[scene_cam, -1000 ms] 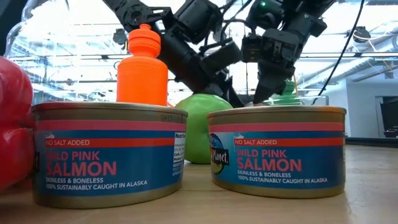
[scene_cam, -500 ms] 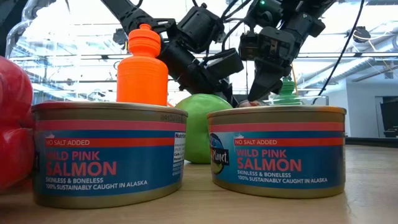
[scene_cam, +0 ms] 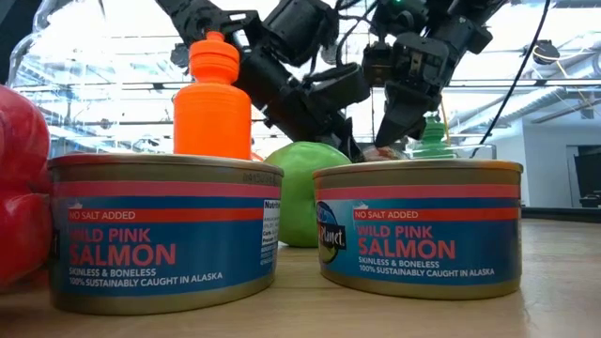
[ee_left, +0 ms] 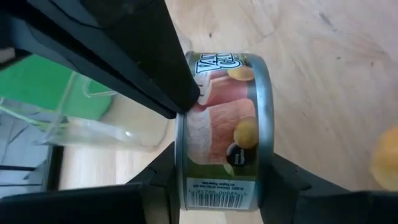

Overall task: Pick & Place Food Item
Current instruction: Put the green tuna can into the green bin

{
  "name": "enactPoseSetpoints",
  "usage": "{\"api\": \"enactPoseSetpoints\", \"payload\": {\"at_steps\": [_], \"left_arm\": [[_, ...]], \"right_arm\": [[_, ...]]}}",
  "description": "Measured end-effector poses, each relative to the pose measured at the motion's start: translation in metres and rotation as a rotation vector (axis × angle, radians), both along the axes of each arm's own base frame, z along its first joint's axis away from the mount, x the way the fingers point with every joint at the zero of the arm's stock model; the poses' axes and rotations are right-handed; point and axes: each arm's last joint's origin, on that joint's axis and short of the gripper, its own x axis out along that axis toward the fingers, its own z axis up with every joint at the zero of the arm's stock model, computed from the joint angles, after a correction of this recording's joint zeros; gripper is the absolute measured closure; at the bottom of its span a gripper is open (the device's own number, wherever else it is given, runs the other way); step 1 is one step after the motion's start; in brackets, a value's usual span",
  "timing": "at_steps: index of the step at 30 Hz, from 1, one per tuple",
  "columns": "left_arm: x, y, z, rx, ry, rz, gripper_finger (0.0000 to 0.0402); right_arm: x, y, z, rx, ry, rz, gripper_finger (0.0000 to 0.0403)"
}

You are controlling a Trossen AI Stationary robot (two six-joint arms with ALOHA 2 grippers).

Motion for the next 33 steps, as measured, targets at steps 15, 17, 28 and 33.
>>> {"api": "enactPoseSetpoints", "payload": {"at_steps": [15,17,28,33], "left_arm": [[-0.016,-0.017,0.029,-0.036,-0.005,0.113,0.0263],[-0.016,-0.021,0.032,-0.035,-0.022,0.114,0.0263],[-0.041,-0.034,0.098,-0.044,-0.159,0.091,0.0264],[-0.066,-0.030,0.141,-0.021,-0.242,0.149,0.0264]], "right_arm": [[-0.002,0.013,0.018,-0.117,-0.112,0.050,0.0306],[-0.007,0.013,0.026,-0.117,-0.134,0.045,0.0284],[-0.041,0.023,0.057,-0.259,-0.188,-0.009,0.0269],[-0.050,0.032,0.043,-0.317,-0.169,0.012,0.0280]]}}
